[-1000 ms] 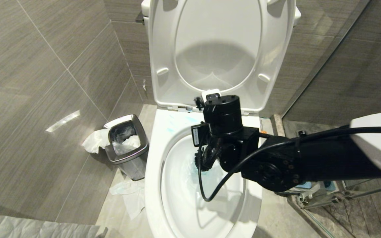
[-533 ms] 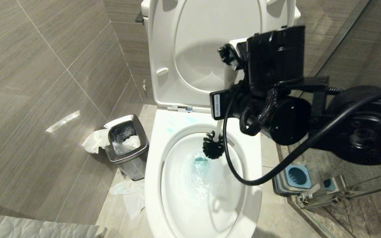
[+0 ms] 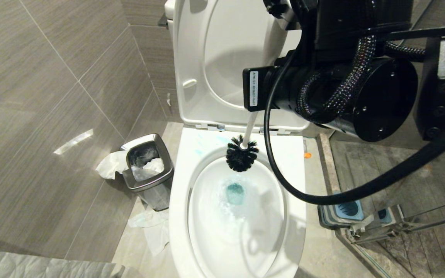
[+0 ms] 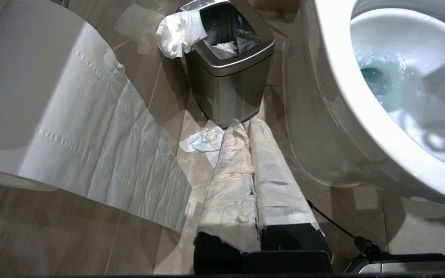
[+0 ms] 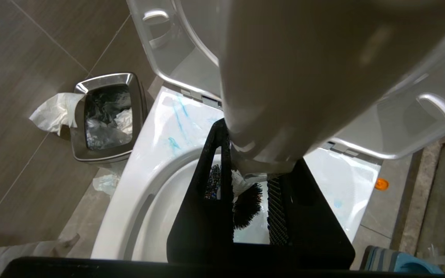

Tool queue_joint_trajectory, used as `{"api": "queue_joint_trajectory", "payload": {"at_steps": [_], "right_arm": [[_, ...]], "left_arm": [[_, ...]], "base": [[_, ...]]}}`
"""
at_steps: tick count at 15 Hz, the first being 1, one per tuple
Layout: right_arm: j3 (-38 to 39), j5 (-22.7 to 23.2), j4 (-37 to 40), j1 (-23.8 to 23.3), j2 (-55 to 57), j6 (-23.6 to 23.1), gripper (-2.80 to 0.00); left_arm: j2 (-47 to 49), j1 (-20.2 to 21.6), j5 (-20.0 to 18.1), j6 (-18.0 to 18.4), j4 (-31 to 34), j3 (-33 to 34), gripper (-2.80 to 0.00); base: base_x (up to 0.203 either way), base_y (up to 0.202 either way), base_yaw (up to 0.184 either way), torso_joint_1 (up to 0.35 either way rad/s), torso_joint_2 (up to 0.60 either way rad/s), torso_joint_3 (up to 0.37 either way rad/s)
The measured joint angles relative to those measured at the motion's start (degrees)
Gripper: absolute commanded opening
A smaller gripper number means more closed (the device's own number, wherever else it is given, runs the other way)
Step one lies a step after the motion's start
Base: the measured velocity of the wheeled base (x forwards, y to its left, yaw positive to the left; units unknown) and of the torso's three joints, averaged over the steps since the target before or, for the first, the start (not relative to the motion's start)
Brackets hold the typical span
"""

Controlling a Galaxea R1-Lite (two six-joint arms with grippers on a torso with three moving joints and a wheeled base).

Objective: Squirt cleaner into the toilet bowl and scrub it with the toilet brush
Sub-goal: Scrub the toilet bowl

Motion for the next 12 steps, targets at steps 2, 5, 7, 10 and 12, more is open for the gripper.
{"api": "queue_joint_trajectory", "payload": {"at_steps": [2, 5, 7, 10, 12], "right_arm": [[0.23, -1.73, -0.07, 0.93, 0.00, 0.27, -2.80], [0.77, -3.62, -0.36, 1.73, -0.04, 0.48, -2.80], [0.99, -4.12, -0.36, 2.23, -0.12, 0.77, -2.80], [1.07, -4.59, -0.45, 2.98, -0.23, 1.21, -2.80], [1.24, -4.65, -0.62, 3.55, -0.23, 1.28, -2.80]], "left_arm": [[0.00, 0.00, 0.00, 0.00, -0.01, 0.00, -2.80], [0.00, 0.00, 0.02, 0.00, -0.01, 0.00, -2.80], [0.00, 0.01, 0.00, -0.02, 0.00, 0.00, -2.80], [0.00, 0.00, 0.02, -0.02, -0.02, 0.00, -2.80], [0.00, 0.00, 0.02, -0.02, 0.00, 0.00, -2.80]], "base": [[0.000, 0.000, 0.000, 0.000, 0.00, 0.000], [0.000, 0.000, 0.000, 0.000, 0.00, 0.000], [0.000, 0.000, 0.000, 0.000, 0.00, 0.000], [0.000, 0.000, 0.000, 0.000, 0.00, 0.000], [0.000, 0.000, 0.000, 0.000, 0.00, 0.000]]}}
